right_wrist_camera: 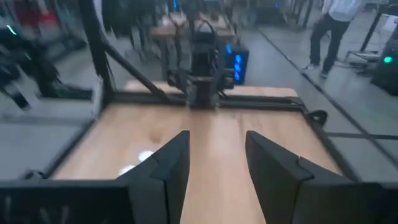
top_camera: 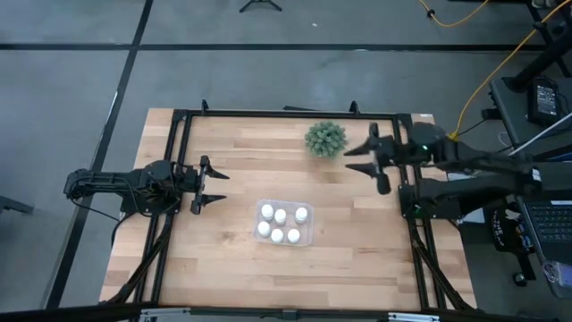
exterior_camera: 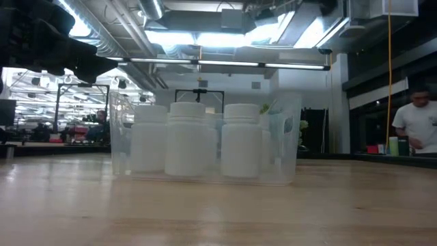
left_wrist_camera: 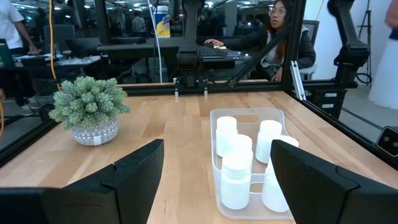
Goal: Pick and place pill bottles into a basket
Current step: Return to Home Position
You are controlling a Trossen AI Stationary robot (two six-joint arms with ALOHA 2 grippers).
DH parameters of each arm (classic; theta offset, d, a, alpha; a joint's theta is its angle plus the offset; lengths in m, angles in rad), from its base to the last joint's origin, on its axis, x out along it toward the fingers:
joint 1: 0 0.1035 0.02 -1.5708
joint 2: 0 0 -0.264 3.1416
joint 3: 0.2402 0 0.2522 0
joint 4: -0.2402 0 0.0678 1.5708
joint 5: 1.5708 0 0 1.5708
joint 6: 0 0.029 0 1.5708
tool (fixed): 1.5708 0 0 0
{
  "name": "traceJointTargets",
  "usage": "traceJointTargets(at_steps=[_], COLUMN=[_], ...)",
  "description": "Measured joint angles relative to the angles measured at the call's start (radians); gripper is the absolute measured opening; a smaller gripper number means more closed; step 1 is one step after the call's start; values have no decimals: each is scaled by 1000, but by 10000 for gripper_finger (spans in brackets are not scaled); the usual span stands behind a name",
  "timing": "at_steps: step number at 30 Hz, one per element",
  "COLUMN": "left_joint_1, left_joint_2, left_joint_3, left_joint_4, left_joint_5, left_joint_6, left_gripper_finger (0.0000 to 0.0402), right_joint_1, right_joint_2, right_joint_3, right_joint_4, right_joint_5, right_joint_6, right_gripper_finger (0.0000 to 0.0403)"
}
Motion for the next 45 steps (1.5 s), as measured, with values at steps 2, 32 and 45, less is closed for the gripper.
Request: traceJointTargets(at_steps=[2, 32, 45], left_joint_1=[0, 0, 0], left_joint_2=[0, 0, 0], left_joint_3=[0, 0, 0], left_joint_4=[0, 0, 0], left_joint_5=[0, 1, 1], left_joint_6=[0, 0, 0], left_gripper_finger=[290, 290, 290], right_joint_1=[0, 42, 42], right_joint_2=[-99, -787, -780], right_joint_3=[-123, -842, -842], right_joint_4=[82, 363, 285], right_joint_5=[-27, -30, -26], right_joint_6=[62, 147, 120], right_gripper_finger=[158, 113, 102])
